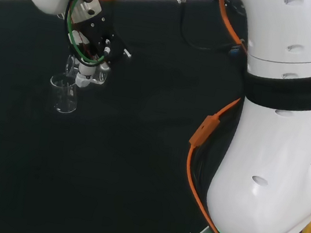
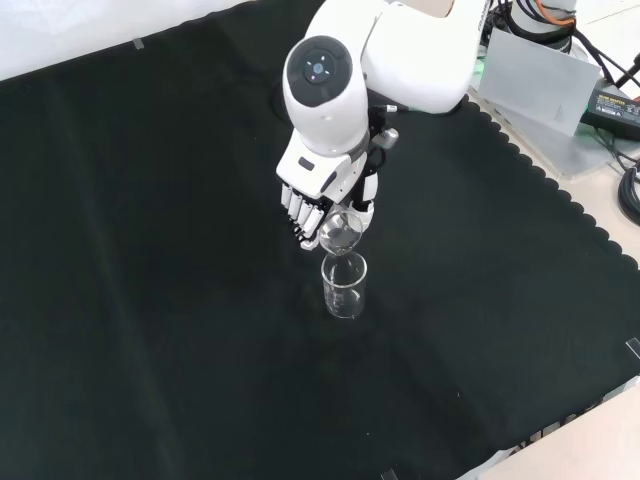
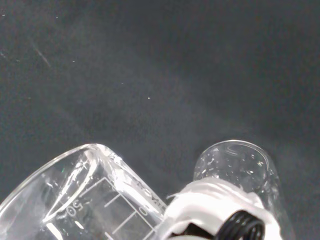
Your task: Pour the water from the handheld beaker into the one on the table.
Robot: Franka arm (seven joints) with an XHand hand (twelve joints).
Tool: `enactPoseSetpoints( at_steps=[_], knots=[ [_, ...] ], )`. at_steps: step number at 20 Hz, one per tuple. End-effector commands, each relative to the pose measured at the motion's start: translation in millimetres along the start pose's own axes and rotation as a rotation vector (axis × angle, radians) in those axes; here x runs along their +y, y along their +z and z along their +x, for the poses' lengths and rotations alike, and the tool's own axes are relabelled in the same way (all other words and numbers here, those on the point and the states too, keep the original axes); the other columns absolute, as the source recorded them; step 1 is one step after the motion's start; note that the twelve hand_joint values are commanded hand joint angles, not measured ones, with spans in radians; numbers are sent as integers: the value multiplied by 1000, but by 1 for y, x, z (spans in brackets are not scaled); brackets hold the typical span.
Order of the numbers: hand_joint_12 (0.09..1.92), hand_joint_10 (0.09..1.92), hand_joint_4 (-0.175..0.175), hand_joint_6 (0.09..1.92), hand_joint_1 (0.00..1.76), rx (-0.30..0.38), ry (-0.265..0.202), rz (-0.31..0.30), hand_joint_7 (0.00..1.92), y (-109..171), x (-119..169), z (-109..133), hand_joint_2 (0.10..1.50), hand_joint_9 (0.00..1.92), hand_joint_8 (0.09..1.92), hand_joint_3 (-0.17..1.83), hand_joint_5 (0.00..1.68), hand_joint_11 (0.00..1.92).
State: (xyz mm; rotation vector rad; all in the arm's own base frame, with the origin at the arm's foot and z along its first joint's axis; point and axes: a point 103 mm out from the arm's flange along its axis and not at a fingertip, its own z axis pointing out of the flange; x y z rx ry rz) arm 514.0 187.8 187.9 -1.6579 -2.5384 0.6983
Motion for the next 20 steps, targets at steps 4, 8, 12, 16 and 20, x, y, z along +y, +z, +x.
enactPoseSetpoints(
  at_steps=[4,8,12,16,20],
  knots=[
    [1006,1141,-175,991,1273,-74,7,41,1068,-5,-1,2,1162,1390,981,-175,1013,1065],
    [1007,1141,-175,991,1273,-85,6,66,1068,-6,-1,2,1162,1390,981,-175,1013,1064],
    [1009,1141,-175,992,1273,-104,10,96,1068,-6,-1,3,1162,1390,981,-175,1013,1064],
    [1010,1141,-175,992,1273,-123,18,115,1067,-8,-1,2,1162,1390,982,-175,1013,1064],
    [1011,1140,-175,992,1273,-138,21,123,1067,-11,-2,3,1162,1391,982,-175,1013,1064]
  ],
)
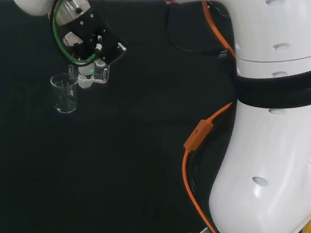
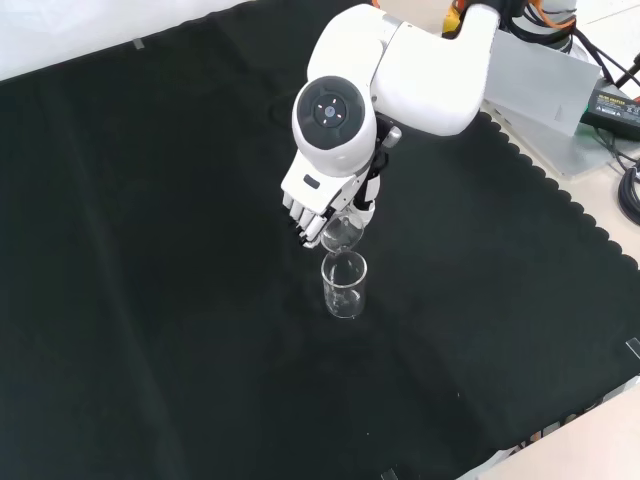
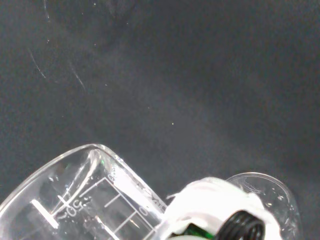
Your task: Pour the water from the handheld beaker into the one on the table.
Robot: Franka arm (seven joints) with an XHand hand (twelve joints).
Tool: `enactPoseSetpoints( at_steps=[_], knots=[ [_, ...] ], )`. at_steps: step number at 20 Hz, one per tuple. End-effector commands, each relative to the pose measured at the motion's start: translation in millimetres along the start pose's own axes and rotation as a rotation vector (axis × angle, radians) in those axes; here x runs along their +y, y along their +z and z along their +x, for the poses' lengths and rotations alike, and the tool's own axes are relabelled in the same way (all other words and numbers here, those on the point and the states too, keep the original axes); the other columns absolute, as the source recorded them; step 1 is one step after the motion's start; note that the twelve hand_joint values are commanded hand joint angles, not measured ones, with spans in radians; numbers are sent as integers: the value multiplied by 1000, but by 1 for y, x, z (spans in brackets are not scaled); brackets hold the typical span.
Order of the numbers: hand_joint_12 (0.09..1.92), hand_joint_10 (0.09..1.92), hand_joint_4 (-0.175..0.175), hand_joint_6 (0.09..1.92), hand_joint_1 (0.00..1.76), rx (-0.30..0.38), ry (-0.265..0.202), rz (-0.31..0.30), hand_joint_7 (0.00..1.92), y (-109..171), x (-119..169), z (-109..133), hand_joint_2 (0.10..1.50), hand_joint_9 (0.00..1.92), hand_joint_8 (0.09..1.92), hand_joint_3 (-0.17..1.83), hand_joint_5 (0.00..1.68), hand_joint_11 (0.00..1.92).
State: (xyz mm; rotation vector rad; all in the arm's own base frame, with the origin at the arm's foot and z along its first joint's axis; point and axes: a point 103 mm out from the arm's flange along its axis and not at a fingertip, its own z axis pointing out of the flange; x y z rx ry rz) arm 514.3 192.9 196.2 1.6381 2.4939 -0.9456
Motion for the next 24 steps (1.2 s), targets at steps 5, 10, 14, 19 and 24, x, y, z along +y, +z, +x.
enactPoseSetpoints(
  at_steps=[5,10,14,19,24],
  knots=[
    [1012,1140,-175,992,1273,-20,9,19,1068,-6,-2,1,1162,1390,981,-175,1013,1065],
    [1014,1139,-175,991,1273,-33,10,30,1068,-9,-3,2,1162,1391,981,-175,1014,1067],
    [1015,1139,-175,991,1273,-47,10,41,1068,-14,-2,5,1161,1392,980,-175,1014,1069],
    [1017,1139,-175,990,1273,-58,7,52,1069,-18,-1,7,1161,1393,979,-175,1015,1070],
    [1018,1139,-175,989,1273,-92,6,72,1069,-26,-1,10,1161,1394,978,-175,1015,1071]
  ],
)
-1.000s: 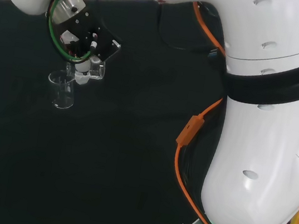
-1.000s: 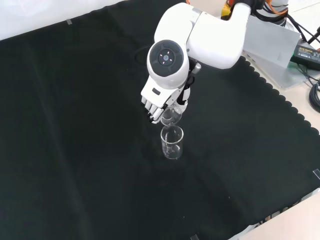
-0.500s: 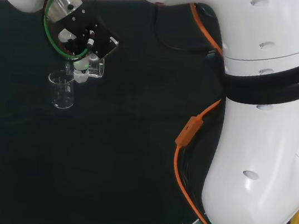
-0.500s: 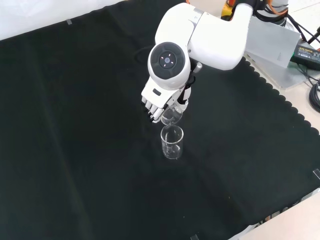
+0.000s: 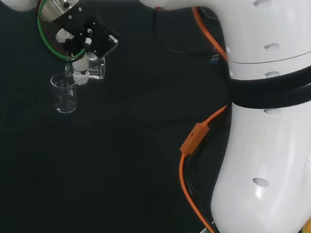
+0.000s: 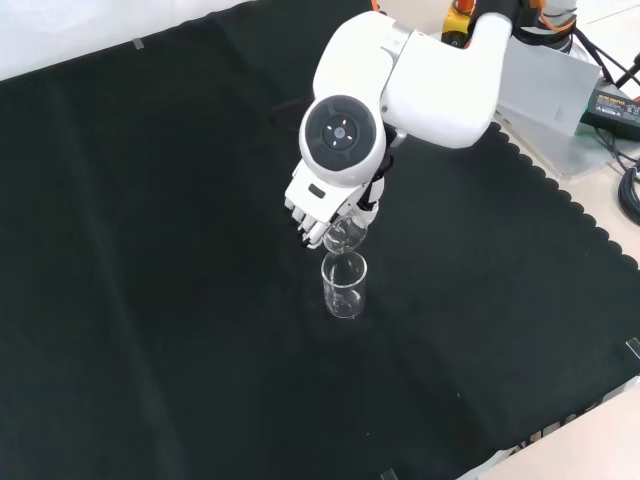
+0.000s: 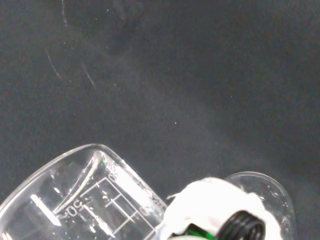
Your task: Pour the water from the handheld beaker into the one on the table.
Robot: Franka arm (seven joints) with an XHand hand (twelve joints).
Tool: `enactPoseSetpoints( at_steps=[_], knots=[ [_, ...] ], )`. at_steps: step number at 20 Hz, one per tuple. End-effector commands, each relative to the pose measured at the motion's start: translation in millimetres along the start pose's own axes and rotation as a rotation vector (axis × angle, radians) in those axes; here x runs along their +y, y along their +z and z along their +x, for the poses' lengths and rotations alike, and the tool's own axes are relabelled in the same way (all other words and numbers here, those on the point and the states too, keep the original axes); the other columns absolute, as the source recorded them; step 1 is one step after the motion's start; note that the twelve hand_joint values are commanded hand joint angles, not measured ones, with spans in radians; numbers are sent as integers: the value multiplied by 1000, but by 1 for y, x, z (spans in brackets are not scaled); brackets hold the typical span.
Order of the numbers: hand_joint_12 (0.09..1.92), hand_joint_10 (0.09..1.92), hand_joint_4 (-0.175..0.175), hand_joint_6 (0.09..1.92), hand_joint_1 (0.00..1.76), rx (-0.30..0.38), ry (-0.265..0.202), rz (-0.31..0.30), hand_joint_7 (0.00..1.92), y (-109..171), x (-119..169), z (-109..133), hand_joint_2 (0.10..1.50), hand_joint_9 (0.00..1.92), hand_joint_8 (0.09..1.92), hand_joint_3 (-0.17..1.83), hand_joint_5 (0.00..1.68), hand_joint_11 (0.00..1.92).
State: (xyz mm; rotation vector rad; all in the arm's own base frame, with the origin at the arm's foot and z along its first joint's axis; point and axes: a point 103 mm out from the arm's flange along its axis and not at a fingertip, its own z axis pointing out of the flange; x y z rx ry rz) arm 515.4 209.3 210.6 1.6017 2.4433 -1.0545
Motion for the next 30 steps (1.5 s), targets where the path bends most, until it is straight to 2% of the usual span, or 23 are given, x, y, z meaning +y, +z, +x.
enactPoseSetpoints(
  at_steps=[1,18,30],
  knots=[
    [1018,1139,-175,989,1273,-36,0,25,1070,-7,1,2,1161,1395,978,-175,1016,1071],
    [1019,1138,-175,986,1273,-75,-8,72,1071,-11,-2,6,1160,1398,975,-175,1018,1070],
    [1019,1137,-175,985,1274,-77,-14,75,1073,-13,-1,8,1159,1399,973,-175,1019,1069]
  ],
)
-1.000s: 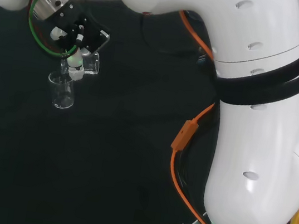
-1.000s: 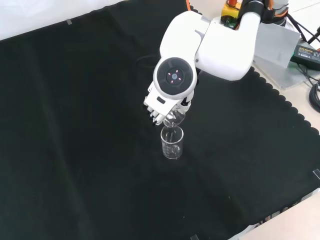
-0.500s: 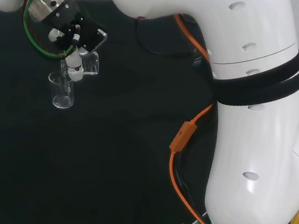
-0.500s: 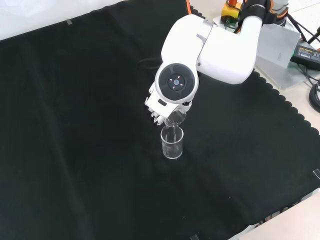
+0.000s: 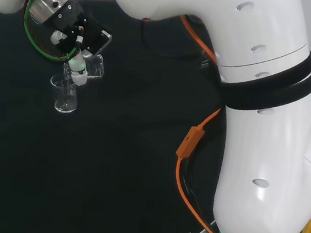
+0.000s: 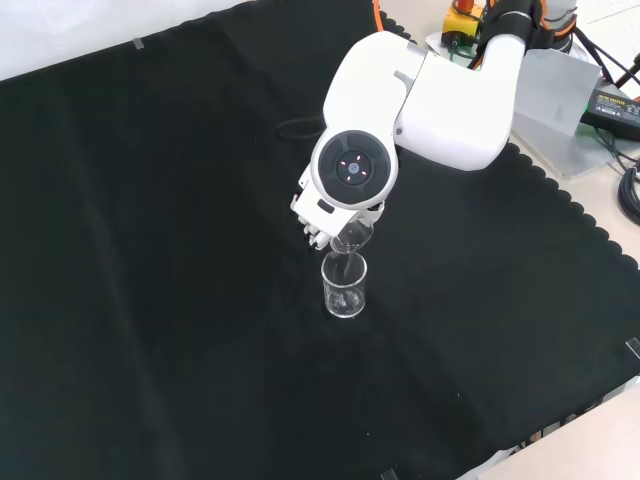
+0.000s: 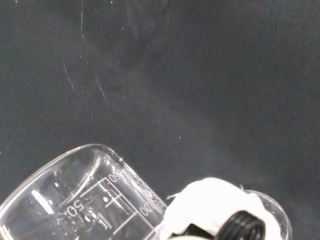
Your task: Pour the water from the handheld beaker into the one on the table.
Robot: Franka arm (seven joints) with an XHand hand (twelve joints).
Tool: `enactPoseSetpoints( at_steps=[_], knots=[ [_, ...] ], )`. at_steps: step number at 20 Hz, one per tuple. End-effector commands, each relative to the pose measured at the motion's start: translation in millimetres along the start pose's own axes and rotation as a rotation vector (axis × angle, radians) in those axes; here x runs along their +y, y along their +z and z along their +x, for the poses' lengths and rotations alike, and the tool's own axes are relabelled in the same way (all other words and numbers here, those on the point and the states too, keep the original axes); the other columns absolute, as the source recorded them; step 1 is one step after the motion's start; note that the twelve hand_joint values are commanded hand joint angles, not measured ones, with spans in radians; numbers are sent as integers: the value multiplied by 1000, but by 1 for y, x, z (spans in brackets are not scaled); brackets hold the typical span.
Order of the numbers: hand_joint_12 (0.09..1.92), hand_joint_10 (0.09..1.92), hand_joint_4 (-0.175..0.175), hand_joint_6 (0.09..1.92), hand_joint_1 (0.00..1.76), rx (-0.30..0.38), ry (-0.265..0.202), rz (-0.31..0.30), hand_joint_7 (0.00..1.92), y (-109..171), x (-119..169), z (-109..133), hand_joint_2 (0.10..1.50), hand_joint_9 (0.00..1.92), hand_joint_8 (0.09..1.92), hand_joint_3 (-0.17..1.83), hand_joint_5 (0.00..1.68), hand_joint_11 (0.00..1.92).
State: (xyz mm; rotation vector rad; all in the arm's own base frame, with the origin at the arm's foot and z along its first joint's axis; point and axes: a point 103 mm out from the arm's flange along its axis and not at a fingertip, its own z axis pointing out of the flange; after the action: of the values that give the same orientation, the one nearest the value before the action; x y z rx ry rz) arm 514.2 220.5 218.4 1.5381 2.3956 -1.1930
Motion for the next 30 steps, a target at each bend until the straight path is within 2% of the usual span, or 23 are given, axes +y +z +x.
enactPoseSetpoints(
  at_steps=[1,19,30],
  knots=[
    [1019,1137,-175,985,1274,-2,-3,6,1073,-2,1,2,1159,1399,973,-175,1019,1069],
    [1018,1135,-175,984,1274,-27,-16,59,1073,-7,9,8,1159,1400,972,-175,1019,1070],
    [1017,1134,-175,984,1274,-38,-11,65,1074,-9,6,5,1159,1401,971,-175,1020,1068]
  ],
)
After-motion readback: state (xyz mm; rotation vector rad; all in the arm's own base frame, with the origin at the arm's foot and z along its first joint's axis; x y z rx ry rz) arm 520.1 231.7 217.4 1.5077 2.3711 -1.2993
